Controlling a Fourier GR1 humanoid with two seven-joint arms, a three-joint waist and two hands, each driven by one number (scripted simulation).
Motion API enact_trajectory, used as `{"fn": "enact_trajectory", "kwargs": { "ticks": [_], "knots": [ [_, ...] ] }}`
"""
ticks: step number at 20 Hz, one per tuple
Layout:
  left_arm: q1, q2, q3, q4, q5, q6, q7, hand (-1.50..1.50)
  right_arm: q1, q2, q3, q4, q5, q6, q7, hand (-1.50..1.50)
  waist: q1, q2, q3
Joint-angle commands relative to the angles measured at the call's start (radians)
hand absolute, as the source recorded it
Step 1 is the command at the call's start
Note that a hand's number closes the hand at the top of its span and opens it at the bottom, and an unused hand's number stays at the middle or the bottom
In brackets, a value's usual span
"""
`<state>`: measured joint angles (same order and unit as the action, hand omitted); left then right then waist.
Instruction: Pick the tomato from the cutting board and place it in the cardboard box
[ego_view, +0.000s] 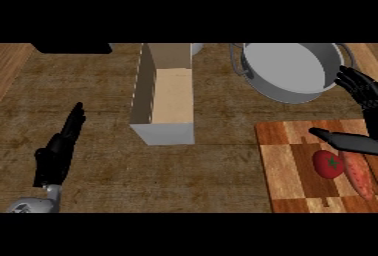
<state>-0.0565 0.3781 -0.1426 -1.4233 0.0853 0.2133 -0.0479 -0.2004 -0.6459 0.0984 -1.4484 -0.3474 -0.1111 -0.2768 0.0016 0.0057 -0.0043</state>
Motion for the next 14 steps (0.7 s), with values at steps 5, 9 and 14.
{"fn": "enact_trajectory", "kwargs": {
  "ticks": [5, 9, 14],
  "knots": [
    [-0.025, 0.005, 0.015, 0.002, -0.047, 0.001, 0.1, 0.0, 0.068, 0.045, -0.178, 0.232, -0.093, 0.152, -0.229, -1.5, -0.005, -0.005, 0.005],
    [0.044, -0.032, -0.051, -0.087, -0.107, 0.068, 0.128, 0.0, 0.093, -0.099, -0.079, 0.24, 0.104, 0.169, -0.233, -1.5, 0.002, -0.006, 0.005],
    [0.064, -0.007, -0.021, -0.102, -0.077, 0.037, 0.113, 0.0, 0.057, -0.331, -0.03, 0.198, 0.232, 0.251, -0.094, -1.5, 0.012, -0.009, 0.003]
  ]
}}
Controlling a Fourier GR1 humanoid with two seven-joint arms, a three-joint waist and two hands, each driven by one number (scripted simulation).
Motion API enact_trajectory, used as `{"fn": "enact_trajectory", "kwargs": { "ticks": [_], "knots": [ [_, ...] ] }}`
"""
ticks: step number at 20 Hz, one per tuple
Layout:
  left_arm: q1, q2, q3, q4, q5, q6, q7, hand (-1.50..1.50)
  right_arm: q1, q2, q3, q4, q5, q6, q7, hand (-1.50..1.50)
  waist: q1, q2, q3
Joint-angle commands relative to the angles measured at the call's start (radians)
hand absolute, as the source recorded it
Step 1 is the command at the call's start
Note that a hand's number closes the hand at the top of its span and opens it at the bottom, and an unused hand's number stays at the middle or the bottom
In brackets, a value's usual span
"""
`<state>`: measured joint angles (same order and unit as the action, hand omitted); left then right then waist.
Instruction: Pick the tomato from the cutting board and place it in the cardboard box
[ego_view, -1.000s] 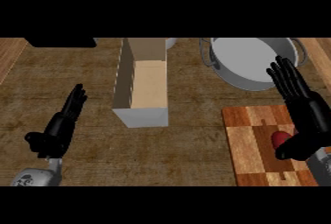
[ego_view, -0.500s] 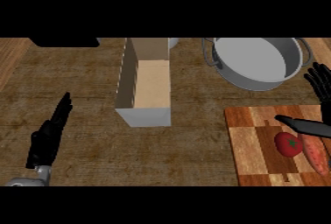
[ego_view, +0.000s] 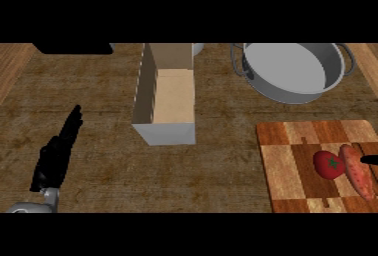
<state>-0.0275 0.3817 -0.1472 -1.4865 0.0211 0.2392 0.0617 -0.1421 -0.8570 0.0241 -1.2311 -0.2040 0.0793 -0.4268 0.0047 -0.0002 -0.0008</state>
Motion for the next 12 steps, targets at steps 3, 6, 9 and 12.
{"fn": "enact_trajectory", "kwargs": {
  "ticks": [3, 6, 9, 12],
  "knots": [
    [0.006, -0.003, -0.021, -0.065, -0.024, 0.014, 0.057, 0.0, 0.026, -0.193, 0.139, -0.059, 0.185, 0.137, 0.095, -1.5, 0.006, -0.002, -0.001],
    [-0.012, -0.012, -0.004, 0.002, -0.027, 0.01, -0.004, 0.0, -0.008, -0.275, 0.186, -0.078, 0.238, 0.235, 0.163, -1.5, 0.003, 0.002, -0.002],
    [0.049, -0.001, -0.002, -0.066, -0.025, 0.005, 0.014, 0.0, 0.0, -0.271, 0.218, -0.201, 0.229, 0.297, 0.278, -1.5, 0.002, -0.004, -0.001],
    [0.051, -0.018, 0.0, -0.084, -0.04, 0.013, 0.038, 0.0, 0.014, -0.214, 0.243, -0.191, 0.306, 0.286, 0.303, -1.5, 0.002, -0.001, 0.0]
  ]
}}
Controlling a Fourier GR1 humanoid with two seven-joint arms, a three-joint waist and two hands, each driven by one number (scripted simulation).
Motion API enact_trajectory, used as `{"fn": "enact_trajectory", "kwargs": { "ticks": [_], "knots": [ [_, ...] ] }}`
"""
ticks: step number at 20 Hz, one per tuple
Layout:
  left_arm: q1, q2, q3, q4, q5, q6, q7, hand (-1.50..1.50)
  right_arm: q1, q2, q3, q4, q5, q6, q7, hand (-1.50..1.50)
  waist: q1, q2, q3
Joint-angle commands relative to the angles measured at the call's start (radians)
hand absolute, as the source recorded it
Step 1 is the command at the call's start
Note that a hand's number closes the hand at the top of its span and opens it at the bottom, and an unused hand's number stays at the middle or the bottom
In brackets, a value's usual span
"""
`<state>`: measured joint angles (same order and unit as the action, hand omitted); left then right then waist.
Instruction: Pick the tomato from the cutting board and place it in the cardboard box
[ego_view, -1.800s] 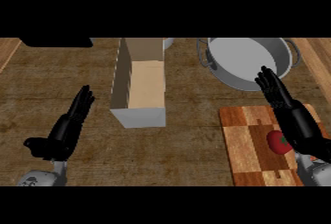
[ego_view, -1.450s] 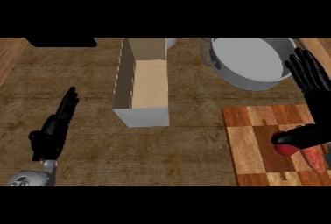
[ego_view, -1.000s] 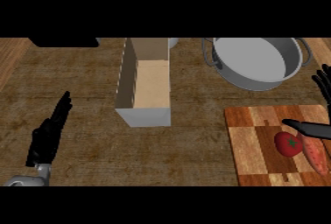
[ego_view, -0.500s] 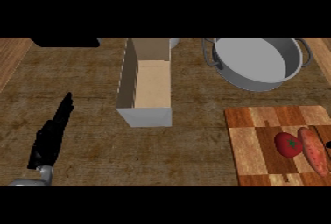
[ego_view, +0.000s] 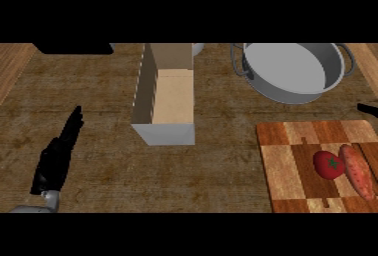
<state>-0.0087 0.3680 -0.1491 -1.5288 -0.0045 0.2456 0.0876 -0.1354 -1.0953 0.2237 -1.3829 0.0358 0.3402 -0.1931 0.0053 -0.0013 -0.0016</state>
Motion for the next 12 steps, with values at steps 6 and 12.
{"fn": "enact_trajectory", "kwargs": {
  "ticks": [6, 12],
  "knots": [
    [0.028, -0.016, 0.037, -0.041, -0.019, -0.024, 0.026, 0.0, 0.088, 0.102, 0.01, -0.202, 0.119, -0.002, 0.273, -1.5, -0.01, -0.001, 0.001],
    [0.001, -0.042, 0.07, 0.07, -0.045, -0.066, -0.057, 0.0, 0.01, 0.238, 0.015, -0.099, 0.269, 0.024, 0.299, -1.5, -0.002, 0.002, 0.001]
  ]
}}
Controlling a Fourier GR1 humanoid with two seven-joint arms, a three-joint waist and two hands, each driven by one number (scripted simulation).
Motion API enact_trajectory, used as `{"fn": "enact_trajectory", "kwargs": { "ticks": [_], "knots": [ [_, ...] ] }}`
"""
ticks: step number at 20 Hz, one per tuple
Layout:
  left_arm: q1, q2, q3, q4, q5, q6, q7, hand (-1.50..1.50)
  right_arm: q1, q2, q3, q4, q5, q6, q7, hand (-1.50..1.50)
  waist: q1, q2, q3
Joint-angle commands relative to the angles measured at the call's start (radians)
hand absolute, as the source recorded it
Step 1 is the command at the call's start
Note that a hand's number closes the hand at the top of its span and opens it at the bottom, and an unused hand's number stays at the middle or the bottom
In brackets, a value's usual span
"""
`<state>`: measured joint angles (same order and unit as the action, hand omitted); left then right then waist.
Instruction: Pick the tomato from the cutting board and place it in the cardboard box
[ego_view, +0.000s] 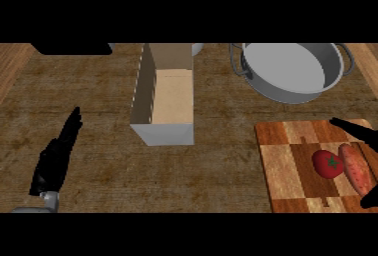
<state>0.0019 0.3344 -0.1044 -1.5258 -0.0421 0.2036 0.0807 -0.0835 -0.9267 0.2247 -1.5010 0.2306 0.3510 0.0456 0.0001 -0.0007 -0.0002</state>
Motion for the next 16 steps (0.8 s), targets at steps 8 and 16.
{"fn": "enact_trajectory", "kwargs": {
  "ticks": [8, 16],
  "knots": [
    [-0.028, -0.05, 0.057, -0.012, -0.043, -0.047, 0.056, 0.0, 0.038, 0.097, -0.117, 0.006, 0.158, 0.108, -0.021, -1.5, -0.002, 0.0, 0.0],
    [0.043, -0.075, 0.052, -0.065, -0.099, -0.069, 0.033, 0.0, 0.045, 0.237, -0.117, 0.103, 0.311, 0.045, -0.084, -1.5, 0.001, 0.0, 0.0]
  ]
}}
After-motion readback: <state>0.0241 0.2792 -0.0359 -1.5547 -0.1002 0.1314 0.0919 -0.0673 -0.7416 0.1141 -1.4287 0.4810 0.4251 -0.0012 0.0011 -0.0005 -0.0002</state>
